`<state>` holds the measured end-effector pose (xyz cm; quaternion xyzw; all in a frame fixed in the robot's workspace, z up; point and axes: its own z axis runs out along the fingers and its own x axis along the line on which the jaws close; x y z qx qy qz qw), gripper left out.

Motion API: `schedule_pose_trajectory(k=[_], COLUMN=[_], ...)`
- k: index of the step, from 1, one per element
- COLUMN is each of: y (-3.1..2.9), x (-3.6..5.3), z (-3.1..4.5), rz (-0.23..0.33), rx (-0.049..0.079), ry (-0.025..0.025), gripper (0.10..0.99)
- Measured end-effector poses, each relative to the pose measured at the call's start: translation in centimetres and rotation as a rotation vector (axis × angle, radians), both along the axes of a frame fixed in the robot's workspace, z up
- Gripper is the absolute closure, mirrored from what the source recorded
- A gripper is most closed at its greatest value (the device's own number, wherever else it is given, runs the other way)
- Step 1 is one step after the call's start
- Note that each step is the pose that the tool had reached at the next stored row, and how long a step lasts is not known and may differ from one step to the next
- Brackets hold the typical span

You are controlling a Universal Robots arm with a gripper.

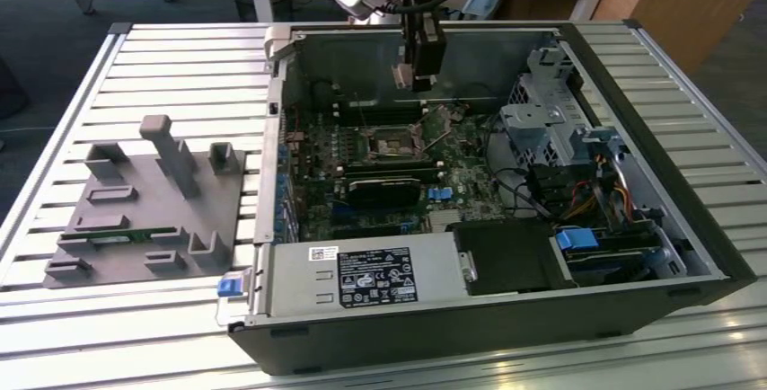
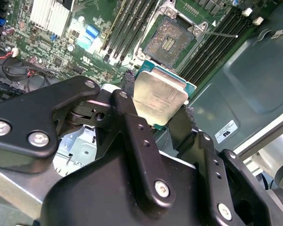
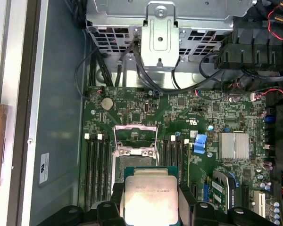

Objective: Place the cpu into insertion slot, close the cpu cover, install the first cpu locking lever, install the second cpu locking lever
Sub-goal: 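Place the cpu into insertion slot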

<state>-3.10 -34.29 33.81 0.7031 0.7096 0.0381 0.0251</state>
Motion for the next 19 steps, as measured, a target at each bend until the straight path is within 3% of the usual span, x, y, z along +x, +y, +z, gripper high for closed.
schedule_pose_trajectory(k=[19], y=[0.07], x=[-0.01], z=[-0.12], rz=[-0.044], rx=[0.0], ry=[0.0], gripper=[0.549])
